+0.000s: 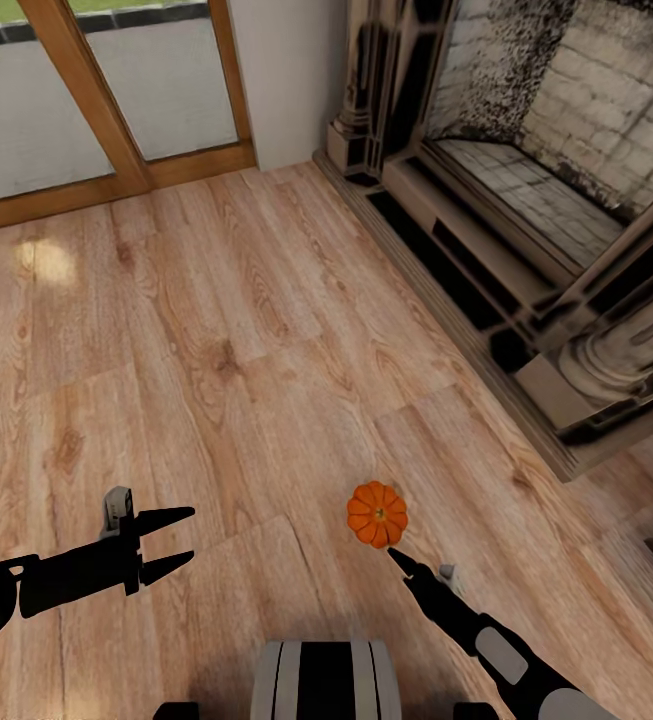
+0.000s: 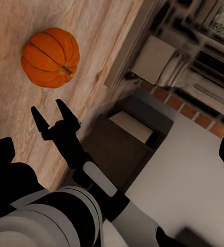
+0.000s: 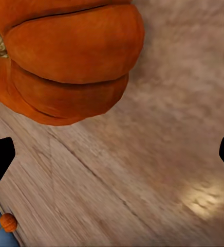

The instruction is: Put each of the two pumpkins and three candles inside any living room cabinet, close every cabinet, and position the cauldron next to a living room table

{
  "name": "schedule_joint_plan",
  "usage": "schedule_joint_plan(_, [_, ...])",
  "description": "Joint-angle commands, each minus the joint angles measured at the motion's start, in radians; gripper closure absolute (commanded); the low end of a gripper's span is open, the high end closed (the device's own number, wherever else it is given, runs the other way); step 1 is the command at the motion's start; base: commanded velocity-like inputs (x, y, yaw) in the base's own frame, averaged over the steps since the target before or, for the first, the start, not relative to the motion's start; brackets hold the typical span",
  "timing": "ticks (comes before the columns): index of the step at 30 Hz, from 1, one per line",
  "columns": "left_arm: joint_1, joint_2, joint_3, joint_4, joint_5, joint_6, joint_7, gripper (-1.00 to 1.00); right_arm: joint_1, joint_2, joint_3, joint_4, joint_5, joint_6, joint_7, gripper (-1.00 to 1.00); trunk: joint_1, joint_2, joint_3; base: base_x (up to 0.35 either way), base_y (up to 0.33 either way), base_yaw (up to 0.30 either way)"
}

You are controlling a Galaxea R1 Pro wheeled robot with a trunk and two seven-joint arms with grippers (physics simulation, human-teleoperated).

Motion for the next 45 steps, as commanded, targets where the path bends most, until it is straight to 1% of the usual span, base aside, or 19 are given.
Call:
schedule_joint_plan(1, [0.0, 0.0, -0.001, -0.001, 0.011, 0.001, 0.01, -1.0, 0.0, -0.001, 0.004, -0.001, -0.01, 0.007, 0.007, -1.0, 0.0, 0.0, -0.001, 0.0, 0.0, 0.0])
schedule_joint_plan(5, [0.0, -0.001, -0.001, -0.001, 0.011, 0.001, 0.01, -1.0, 0.0, -0.001, 0.003, -0.001, -0.011, 0.006, 0.075, -1.0, 0.0, 0.0, -0.001, 0.0, 0.0, 0.0])
schedule_joint_plan(7, [0.0, -0.001, -0.001, -0.001, 0.011, 0.001, 0.01, -1.0, 0.0, -0.001, 0.003, 0.0, -0.012, 0.006, 0.096, -1.0, 0.0, 0.0, -0.001, 0.0, 0.0, 0.0])
schedule_joint_plan(14, [0.0, -0.002, -0.001, -0.001, 0.011, 0.001, 0.01, -1.0, 0.0, -0.002, -0.001, 0.001, -0.014, 0.005, 0.115, -1.0, 0.0, 0.0, -0.001, 0.0, 0.0, 0.0])
schedule_joint_plan(16, [0.0, -0.002, 0.0, -0.001, 0.011, 0.001, 0.01, -1.0, 0.0, -0.008, -0.004, 0.001, -0.017, 0.004, 0.121, -1.0, 0.0, 0.0, -0.001, 0.0, 0.0, 0.0])
schedule_joint_plan(22, [0.0, -0.001, 0.006, -0.001, 0.011, 0.001, 0.01, -1.0, 0.0, -0.024, -0.007, 0.012, -0.023, 0.002, 0.18, -1.0, 0.0, 0.0, -0.001, 0.0, 0.0, 0.0])
schedule_joint_plan(24, [0.0, -0.001, 0.005, -0.001, 0.011, 0.001, 0.01, -1.0, 0.001, -0.031, -0.008, 0.014, -0.023, 0.001, 0.184, -1.0, 0.0, 0.0, -0.001, 0.002, 0.0, 0.0])
schedule_joint_plan(27, [0.0, -0.001, 0.002, -0.001, 0.011, 0.001, 0.01, -1.0, 0.001, -0.033, -0.008, 0.015, -0.024, 0.0, 0.184, -1.0, 0.0, 0.0, -0.001, 0.085, -0.003, 0.0])
schedule_joint_plan(37, [0.0, -0.001, 0.001, -0.001, 0.011, 0.001, 0.01, -1.0, 0.001, -0.034, -0.008, 0.015, -0.025, -0.003, 0.179, -1.0, 0.0, 0.0, -0.001, 0.04, -0.021, 0.0])
schedule_joint_plan(45, [0.0, -0.002, -0.001, -0.001, 0.011, 0.001, 0.01, -1.0, 0.001, -0.034, -0.008, 0.015, -0.024, -0.003, 0.176, -1.0, 0.0, 0.0, -0.001, 0.001, -0.122, 0.0])
